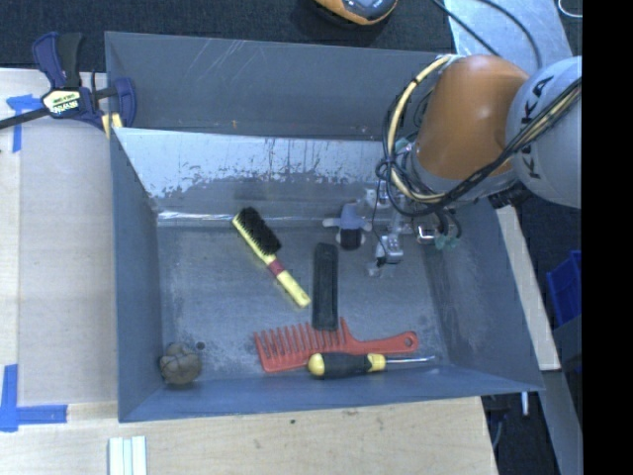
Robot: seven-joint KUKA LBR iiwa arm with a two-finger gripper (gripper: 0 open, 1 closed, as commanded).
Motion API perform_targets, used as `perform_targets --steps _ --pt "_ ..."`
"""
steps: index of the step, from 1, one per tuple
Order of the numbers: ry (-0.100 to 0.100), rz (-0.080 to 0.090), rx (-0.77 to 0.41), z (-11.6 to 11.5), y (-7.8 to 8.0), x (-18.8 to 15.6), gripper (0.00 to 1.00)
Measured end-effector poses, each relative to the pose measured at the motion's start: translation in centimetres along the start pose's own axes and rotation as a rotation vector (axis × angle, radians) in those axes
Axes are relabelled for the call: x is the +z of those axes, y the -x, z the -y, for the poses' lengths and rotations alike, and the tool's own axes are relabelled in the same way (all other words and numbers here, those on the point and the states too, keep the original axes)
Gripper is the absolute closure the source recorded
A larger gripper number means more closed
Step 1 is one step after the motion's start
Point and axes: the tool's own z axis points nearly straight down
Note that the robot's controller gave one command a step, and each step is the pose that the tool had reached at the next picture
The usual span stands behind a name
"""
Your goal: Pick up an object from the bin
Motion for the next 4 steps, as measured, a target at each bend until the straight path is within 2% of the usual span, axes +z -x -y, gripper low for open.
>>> perform_targets --steps 1,2,3,4 --pt "0.000 0.000 0.000 0.0 0.0 0.0 0.00" --pt "0.001 0.003 0.250 -1.7 1.3 7.3 0.00" --pt "0.000 0.006 0.104 -0.5 2.4 7.6 1.00" --pt "0.000 0.006 0.104 -0.5 2.4 7.6 1.00"
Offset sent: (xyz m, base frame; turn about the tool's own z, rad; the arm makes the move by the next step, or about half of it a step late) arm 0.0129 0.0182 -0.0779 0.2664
